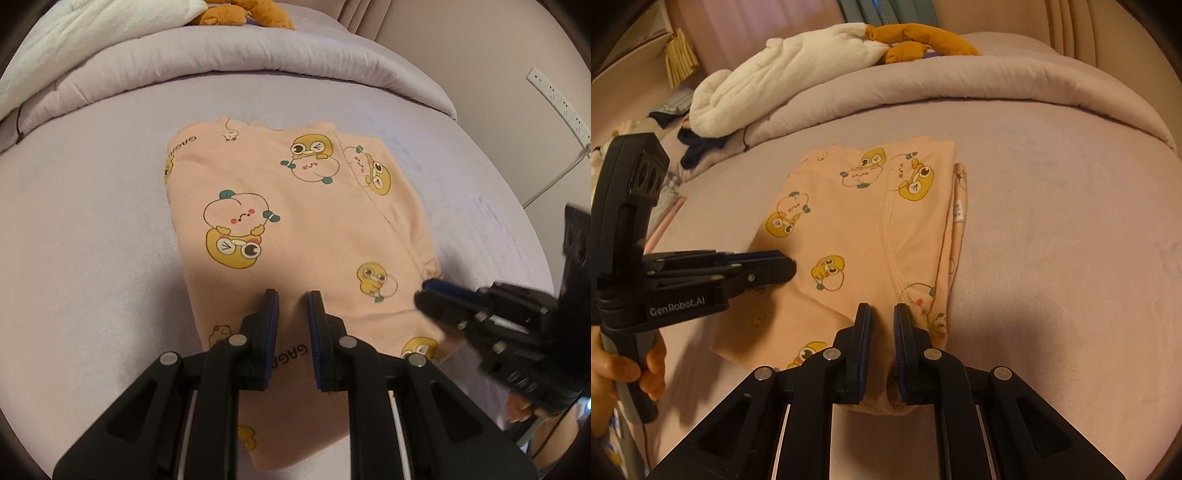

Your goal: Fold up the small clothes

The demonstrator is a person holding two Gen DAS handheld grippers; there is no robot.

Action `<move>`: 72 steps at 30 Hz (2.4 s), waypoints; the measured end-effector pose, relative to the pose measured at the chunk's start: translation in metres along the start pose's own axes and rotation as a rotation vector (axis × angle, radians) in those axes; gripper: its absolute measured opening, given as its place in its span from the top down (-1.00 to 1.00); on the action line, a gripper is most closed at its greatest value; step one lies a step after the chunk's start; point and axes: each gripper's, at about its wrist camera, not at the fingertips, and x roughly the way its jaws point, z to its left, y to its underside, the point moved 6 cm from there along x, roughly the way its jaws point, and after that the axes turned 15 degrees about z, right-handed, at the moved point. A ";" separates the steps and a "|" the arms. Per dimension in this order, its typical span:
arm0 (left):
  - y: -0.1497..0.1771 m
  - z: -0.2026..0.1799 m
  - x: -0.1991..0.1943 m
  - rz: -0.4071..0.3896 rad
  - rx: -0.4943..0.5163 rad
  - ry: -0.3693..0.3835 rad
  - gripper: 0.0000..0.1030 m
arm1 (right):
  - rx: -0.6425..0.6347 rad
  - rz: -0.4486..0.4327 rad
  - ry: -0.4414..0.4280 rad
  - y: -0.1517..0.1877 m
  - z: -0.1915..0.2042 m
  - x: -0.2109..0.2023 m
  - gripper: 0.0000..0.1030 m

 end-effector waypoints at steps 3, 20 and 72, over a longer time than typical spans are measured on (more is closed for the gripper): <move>-0.003 -0.002 0.002 -0.006 0.025 -0.030 0.70 | 0.001 -0.050 -0.054 -0.004 -0.001 -0.013 0.81; 0.001 0.002 0.005 -0.025 0.079 -0.073 0.70 | 0.175 0.058 -0.022 -0.072 -0.011 0.045 0.76; 0.154 0.010 -0.046 -0.007 -0.166 -0.020 -0.02 | 0.189 0.001 -0.126 0.085 0.007 -0.023 0.13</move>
